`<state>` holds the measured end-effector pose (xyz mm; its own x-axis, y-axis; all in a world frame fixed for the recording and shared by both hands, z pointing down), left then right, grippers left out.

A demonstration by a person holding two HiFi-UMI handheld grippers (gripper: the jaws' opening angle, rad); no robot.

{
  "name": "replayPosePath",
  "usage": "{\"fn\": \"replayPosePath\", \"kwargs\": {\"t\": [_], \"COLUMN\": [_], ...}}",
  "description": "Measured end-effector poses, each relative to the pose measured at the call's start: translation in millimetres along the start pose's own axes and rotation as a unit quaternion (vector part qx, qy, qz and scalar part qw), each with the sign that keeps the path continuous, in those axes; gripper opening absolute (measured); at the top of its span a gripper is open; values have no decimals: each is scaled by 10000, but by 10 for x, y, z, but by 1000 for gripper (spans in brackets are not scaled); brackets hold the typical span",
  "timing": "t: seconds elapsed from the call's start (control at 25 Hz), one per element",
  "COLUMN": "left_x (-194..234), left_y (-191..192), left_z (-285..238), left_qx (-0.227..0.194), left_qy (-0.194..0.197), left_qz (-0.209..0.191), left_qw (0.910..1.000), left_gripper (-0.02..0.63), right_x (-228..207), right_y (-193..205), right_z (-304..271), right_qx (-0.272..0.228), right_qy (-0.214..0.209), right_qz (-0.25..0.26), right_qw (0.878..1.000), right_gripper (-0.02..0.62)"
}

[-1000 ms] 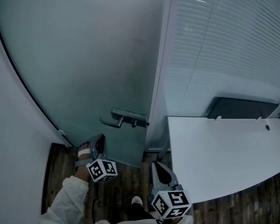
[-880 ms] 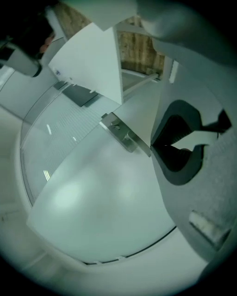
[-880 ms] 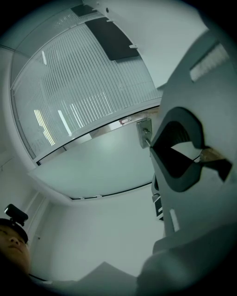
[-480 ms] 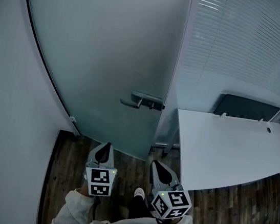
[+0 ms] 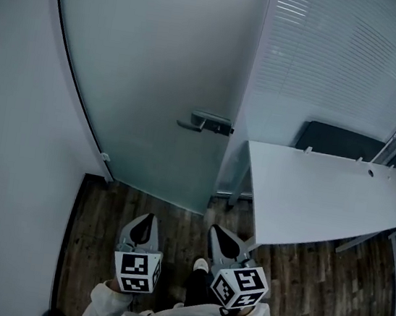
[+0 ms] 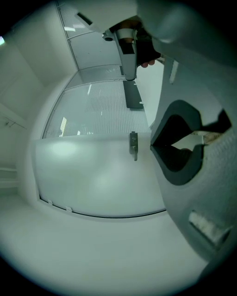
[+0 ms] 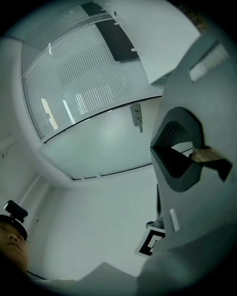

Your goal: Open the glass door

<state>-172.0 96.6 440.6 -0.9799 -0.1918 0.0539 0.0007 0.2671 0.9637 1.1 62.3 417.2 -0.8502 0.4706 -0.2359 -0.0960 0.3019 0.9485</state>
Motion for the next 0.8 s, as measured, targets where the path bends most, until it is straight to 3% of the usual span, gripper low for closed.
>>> {"fn": "replayPosePath", "kwargs": {"t": [0.28,0.8], "left_x": [-375,-785], "left_y": [9,-96], "left_z": [373,345], "left_qx": [-76,-85], "left_qy": [55,88], "left_qz": [-213,-453], "left_qw": [9997,9989], "left_gripper": [2,2], "right_x": [11,-212], "right_y": [-40,-19], "right_z": [426,627], "right_qx": [-104,17], "right_qy": [37,-48], "right_qz": [115,80], "right_qw": [9999,10000], "right_gripper": [3,3]}}
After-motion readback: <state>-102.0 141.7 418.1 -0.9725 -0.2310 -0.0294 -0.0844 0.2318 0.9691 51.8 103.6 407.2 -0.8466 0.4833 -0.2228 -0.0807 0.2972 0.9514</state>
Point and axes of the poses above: the fingertips, and each gripper's own axes: z backward along the fingers, x to its left, y out of its underside, the point moved 2 cm from there along z, backward along the fingers, and after that the axes turned 15 degrees about y, right-handed, at the moved point
